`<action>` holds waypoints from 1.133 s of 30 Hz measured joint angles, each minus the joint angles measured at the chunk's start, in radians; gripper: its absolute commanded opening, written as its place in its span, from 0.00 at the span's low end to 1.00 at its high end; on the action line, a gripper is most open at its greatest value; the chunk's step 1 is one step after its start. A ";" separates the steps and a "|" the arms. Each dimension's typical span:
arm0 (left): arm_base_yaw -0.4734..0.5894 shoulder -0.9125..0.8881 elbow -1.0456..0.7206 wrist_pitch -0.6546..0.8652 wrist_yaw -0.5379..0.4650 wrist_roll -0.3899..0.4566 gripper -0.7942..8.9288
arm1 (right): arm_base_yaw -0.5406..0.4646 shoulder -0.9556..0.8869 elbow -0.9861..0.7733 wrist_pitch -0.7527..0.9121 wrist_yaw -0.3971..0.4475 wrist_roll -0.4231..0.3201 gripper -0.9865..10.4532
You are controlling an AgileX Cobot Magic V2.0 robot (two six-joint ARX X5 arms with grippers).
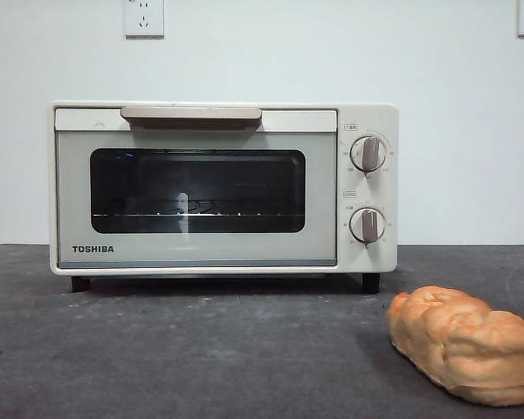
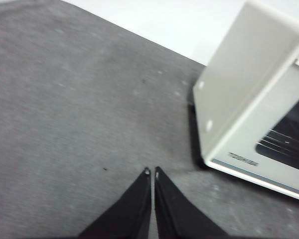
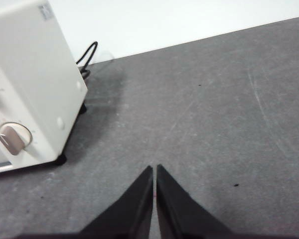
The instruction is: The left arm flap open the oven, the right arm pick bread and place it into oven, the left arm flap close the oven
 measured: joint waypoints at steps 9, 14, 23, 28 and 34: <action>0.000 0.018 0.095 -0.027 0.074 -0.072 0.10 | 0.000 0.008 0.152 -0.023 0.000 0.044 0.09; 0.000 0.083 0.233 -0.077 0.091 -0.075 0.10 | 0.000 0.076 0.277 -0.082 -0.017 0.047 0.09; 0.000 0.302 0.499 -0.247 0.252 0.023 0.10 | 0.000 0.326 0.565 -0.307 -0.180 -0.020 0.09; 0.000 0.459 0.639 -0.407 0.384 0.138 0.10 | 0.000 0.496 0.719 -0.502 -0.307 -0.106 0.09; -0.003 0.591 0.760 -0.581 0.497 0.262 0.10 | 0.023 0.641 0.835 -0.729 -0.377 -0.207 0.09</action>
